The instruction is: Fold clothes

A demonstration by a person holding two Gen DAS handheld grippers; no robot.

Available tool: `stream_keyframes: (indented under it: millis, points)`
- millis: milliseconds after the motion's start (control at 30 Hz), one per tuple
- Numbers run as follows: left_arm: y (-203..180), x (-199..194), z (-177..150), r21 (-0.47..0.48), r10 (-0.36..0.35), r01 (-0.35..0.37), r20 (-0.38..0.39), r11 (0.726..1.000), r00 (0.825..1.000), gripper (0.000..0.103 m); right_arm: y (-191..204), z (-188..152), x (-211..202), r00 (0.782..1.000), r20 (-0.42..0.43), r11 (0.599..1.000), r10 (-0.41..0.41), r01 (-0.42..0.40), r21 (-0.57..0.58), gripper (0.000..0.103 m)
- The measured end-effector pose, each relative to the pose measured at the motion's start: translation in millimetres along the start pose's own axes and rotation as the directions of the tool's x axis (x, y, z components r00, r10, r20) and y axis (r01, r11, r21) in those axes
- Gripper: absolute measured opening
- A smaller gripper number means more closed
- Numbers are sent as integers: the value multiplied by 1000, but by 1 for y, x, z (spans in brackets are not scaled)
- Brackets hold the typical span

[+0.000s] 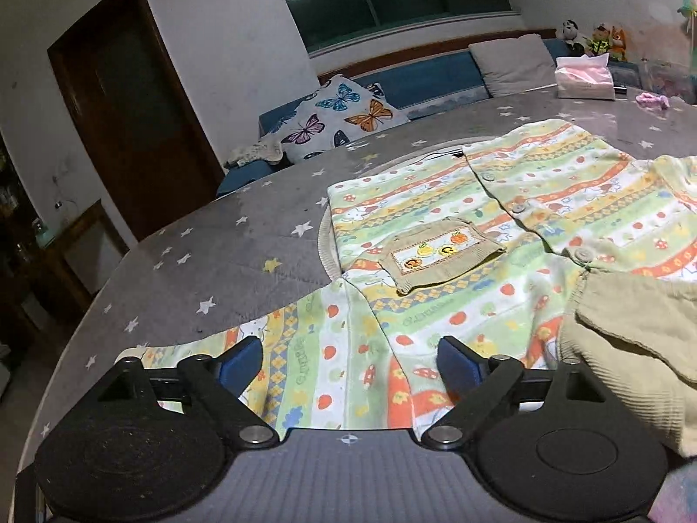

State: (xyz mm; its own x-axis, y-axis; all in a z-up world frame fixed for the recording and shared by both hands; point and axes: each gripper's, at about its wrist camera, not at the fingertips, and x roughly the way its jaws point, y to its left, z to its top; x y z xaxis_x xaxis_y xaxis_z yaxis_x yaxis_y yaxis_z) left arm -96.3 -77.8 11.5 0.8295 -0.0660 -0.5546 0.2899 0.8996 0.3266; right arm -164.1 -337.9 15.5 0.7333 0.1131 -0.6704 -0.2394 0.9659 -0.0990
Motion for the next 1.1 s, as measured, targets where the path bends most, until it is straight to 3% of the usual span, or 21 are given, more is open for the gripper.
stream_keyframes:
  millis: [133, 267, 500, 700, 800, 833, 1100]
  points:
    - [3, -1, 3, -27, -4, 4, -6, 1000, 1000, 94, -5, -5, -3, 1000, -4, 1000, 7, -7, 28, 86]
    - [1, -8, 13, -43, -23, 24, 21, 999, 1000, 102, -14, -10, -10, 1000, 6, 997, 22, -22, 67, 86]
    - [-15, -10, 34, -62, -90, 94, 56, 994, 994, 103, -63, -20, -26, 996, 37, 972, -82, 72, 225, 84]
    - [-33, -11, 48, -62, -148, 152, 71, 986, 986, 103, -125, -43, -31, 962, -16, 907, -273, 263, 329, 81]
    - [-43, -11, 53, -54, -166, 170, 69, 984, 984, 103, -155, -56, -33, 941, -51, 865, -335, 328, 379, 73]
    - [-45, -11, 54, -53, -171, 175, 68, 983, 983, 103, -163, -61, -34, 936, -59, 853, -346, 340, 397, 68]
    - [-66, -8, 62, -24, -198, 199, 54, 980, 979, 103, -198, -89, -52, 916, -81, 785, -392, 380, 489, 66]
